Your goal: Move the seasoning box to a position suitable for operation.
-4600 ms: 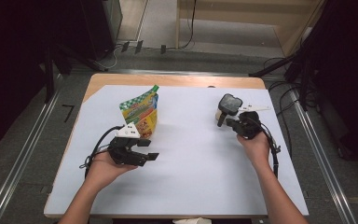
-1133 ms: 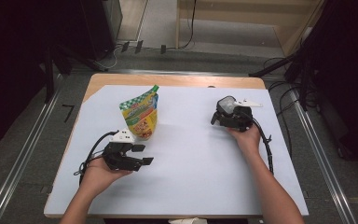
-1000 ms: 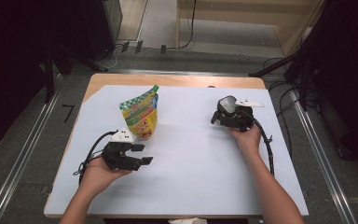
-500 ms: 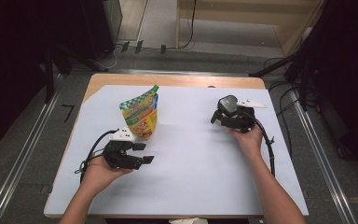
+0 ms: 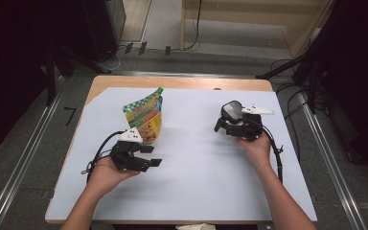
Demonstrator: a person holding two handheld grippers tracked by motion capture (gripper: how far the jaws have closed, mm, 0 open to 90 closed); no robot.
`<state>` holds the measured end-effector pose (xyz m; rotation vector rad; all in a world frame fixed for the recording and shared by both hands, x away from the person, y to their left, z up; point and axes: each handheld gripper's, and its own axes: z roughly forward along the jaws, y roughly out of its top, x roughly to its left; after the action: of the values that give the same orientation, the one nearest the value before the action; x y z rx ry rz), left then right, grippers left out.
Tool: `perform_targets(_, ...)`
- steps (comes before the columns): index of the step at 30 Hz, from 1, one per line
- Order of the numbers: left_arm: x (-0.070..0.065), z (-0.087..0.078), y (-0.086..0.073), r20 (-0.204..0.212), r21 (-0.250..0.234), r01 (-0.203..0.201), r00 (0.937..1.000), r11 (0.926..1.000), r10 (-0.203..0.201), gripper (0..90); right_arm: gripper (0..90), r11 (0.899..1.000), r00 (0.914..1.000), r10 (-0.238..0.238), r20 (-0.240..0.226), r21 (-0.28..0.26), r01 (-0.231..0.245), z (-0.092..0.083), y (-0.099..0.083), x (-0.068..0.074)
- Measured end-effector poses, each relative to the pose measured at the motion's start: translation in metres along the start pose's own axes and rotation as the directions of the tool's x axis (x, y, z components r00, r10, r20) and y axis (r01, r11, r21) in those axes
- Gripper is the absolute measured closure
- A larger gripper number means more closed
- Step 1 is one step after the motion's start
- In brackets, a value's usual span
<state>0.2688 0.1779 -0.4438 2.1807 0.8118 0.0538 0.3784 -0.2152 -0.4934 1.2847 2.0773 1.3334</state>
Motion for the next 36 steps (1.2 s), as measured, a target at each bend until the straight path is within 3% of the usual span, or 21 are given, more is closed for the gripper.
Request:
perform_targets(6, 0.005, 0.002, 0.001, 0.044, 0.011, 0.026, 0.9987, 0.9996, -0.026, 41.1, 15.5, 1.000, 0.9993, -0.024, -0.030, -0.004, 0.024, -0.009, 0.000, 0.013)
perform_targets(27, 0.004, 0.009, 0.005, 0.057, 0.024, 0.019, 0.9982, 0.9995, -0.020, 41.0, 15.7, 0.995, 0.9913, -0.090, -0.096, 0.034, 0.094, -0.043, -0.015, 0.042)
perform_targets(36, 0.003, 0.010, 0.006, 0.053, 0.028, 0.008, 0.9985, 0.9996, -0.010, 41.0, 15.7, 0.990, 0.9838, -0.118, -0.135, 0.060, 0.127, -0.042, -0.025, 0.058)
